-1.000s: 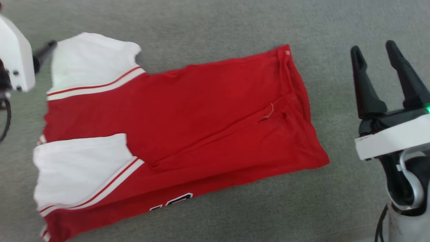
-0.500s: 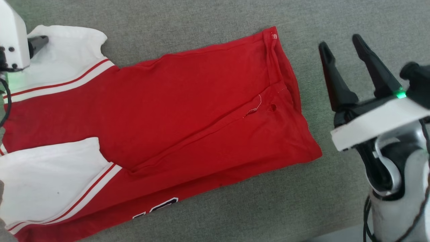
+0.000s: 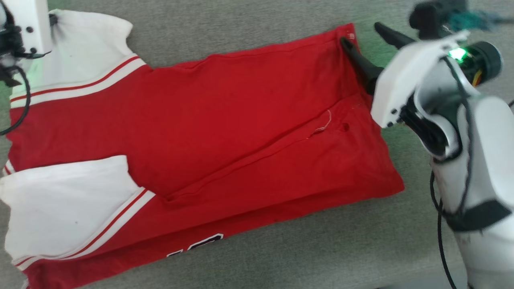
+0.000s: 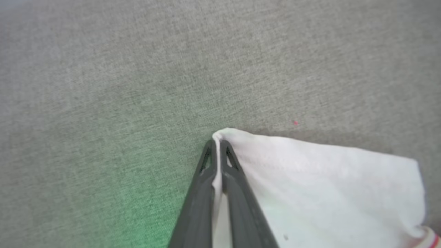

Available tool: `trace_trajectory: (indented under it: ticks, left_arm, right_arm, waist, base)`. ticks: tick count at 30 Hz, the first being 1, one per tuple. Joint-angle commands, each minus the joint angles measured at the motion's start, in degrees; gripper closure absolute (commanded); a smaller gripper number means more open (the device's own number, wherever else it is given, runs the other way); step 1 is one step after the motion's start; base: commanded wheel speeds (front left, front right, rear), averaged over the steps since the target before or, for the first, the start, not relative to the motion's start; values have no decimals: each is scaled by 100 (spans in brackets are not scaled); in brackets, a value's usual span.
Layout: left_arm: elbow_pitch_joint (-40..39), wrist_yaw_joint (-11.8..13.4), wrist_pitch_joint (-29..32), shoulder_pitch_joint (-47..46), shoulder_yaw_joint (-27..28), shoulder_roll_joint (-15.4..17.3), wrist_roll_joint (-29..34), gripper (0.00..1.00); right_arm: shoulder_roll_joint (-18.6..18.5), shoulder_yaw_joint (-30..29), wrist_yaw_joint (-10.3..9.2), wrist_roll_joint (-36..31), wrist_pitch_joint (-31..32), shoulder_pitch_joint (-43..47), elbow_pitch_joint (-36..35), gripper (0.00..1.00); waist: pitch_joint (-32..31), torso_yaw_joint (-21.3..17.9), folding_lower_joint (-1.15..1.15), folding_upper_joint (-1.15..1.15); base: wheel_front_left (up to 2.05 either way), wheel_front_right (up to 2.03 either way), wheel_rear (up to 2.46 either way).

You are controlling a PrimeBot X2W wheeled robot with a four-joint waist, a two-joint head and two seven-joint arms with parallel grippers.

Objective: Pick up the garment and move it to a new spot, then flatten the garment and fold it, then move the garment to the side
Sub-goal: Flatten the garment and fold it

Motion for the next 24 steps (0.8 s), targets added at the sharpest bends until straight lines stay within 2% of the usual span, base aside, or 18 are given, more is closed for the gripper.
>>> trace_trajectory:
  ticks: [1,8,9,10,11,13,18,24]
  left_arm:
    - [97,-43,-17,145,-120,-156,10,100]
    - [335,-177,-203,21,-100,-414,-3,100]
    - [370,-208,-220,19,-100,-438,-8,100]
    - [402,-220,-252,14,-104,-468,-4,100]
    - [443,-226,-295,12,-87,-497,-19,100]
    - [507,-260,-400,-11,-78,-523,3,100]
    - [549,-414,-690,-78,-32,-581,33,100]
    - [314,-559,-619,-79,-33,-548,-77,100]
  right_arm:
    - [-37,72,-2,-9,156,-179,212,0]
    - [-176,827,-1,196,1195,-761,1364,0]
    - [-192,898,-1,277,1349,-776,1508,20]
    - [-240,1020,0,325,1499,-800,1572,97]
    - [-307,1101,0,357,1616,-828,1618,100]
    - [-440,1116,-2,430,1679,-897,1619,100]
    - [-714,947,-8,477,1446,-912,1371,100]
    - [-1046,773,-7,422,1122,-618,882,100]
  waist:
    - [21,61,0,0]
    - [28,249,0,0]
    - [17,274,0,0]
    - [7,305,0,0]
    - [-7,334,0,0]
    - [-51,404,0,0]
    - [-258,611,0,0]
    - [-606,867,0,0]
  base:
    - [0,0,0]
    - [0,0,0]
    - [0,0,0]
    - [0,0,0]
    - [0,0,0]
    - [0,0,0]
    - [0,0,0]
    - [0,0,0]
